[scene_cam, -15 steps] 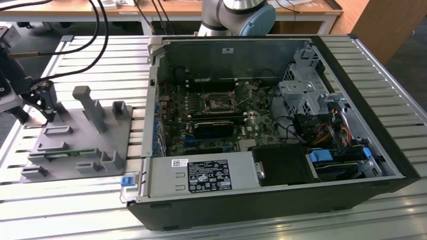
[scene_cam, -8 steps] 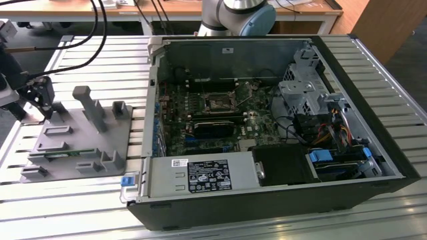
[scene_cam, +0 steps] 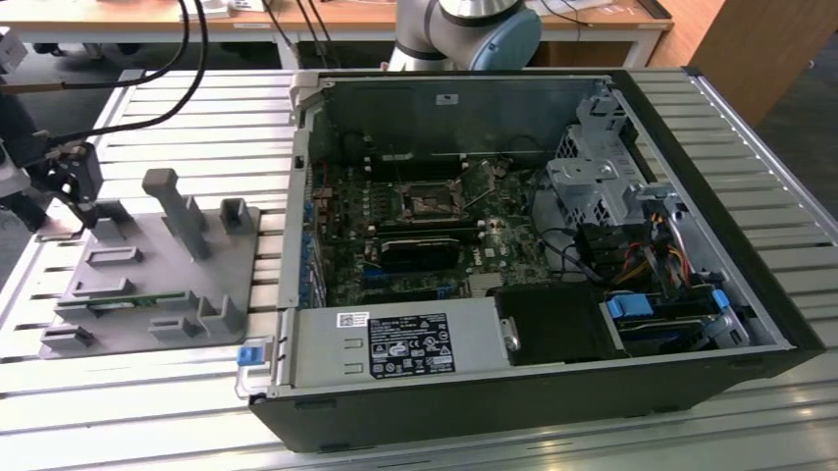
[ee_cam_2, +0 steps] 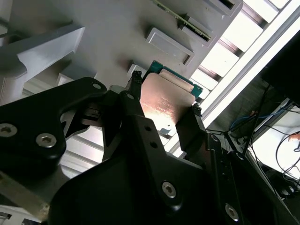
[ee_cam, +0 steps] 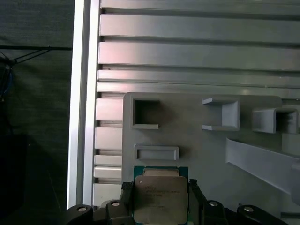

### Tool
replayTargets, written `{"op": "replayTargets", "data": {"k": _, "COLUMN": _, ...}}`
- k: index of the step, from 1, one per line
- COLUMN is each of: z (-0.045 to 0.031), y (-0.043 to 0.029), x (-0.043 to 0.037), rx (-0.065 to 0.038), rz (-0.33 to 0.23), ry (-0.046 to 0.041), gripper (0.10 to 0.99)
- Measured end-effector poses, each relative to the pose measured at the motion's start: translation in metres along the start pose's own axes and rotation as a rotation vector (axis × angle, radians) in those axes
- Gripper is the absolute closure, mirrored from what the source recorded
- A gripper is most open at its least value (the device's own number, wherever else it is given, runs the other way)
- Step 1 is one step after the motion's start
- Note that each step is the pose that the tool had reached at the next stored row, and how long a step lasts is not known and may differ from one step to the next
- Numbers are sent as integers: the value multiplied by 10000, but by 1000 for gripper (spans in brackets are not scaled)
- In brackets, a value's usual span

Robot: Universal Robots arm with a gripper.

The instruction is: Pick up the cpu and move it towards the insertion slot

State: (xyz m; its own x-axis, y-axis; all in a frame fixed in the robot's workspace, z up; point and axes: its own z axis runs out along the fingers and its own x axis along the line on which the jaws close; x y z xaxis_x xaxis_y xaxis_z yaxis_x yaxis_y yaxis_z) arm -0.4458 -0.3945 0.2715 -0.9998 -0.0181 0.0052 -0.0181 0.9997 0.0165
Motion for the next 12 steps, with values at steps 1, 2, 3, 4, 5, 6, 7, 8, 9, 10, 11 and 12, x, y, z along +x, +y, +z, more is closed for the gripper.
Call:
{"op": "replayTargets", "data": {"k": 1, "z": -12, "y": 1, "x": 0, "rx": 1, "rz": 0, "ry": 0, "gripper": 541}}
{"op": "replayTargets", "data": {"k": 2, "z": -23, "y": 3, "x": 0, "rx": 3, "rz": 0, "ry": 0, "gripper": 541}}
{"op": "replayTargets", "data": {"k": 3, "z": -35, "y": 4, "x": 0, "rx": 5, "rz": 0, "ry": 0, "gripper": 541}}
{"op": "replayTargets", "data": {"k": 4, "z": -48, "y": 5, "x": 0, "rx": 7, "rz": 0, "ry": 1, "gripper": 541}}
{"op": "replayTargets", "data": {"k": 5, "z": -61, "y": 6, "x": 0, "rx": 9, "rz": 0, "ry": 1, "gripper": 541}}
{"op": "replayTargets", "data": {"k": 6, "z": -74, "y": 7, "x": 0, "rx": 11, "rz": 0, "ry": 0, "gripper": 541}}
{"op": "replayTargets", "data": {"k": 7, "z": -89, "y": 7, "x": 0, "rx": 11, "rz": 0, "ry": 1, "gripper": 541}}
{"op": "replayTargets", "data": {"k": 8, "z": -102, "y": 7, "x": 0, "rx": 11, "rz": 0, "ry": 0, "gripper": 541}}
{"op": "replayTargets", "data": {"k": 9, "z": -113, "y": 8, "x": 1, "rx": 12, "rz": 0, "ry": 0, "gripper": 541}}
{"op": "replayTargets", "data": {"k": 10, "z": -122, "y": 8, "x": 1, "rx": 11, "rz": 0, "ry": 0, "gripper": 541}}
{"op": "replayTargets", "data": {"k": 11, "z": -132, "y": 8, "x": 1, "rx": 11, "rz": 0, "ry": 0, "gripper": 541}}
{"op": "replayTargets", "data": {"k": 12, "z": -144, "y": 8, "x": 1, "rx": 13, "rz": 0, "ry": 1, "gripper": 541}}
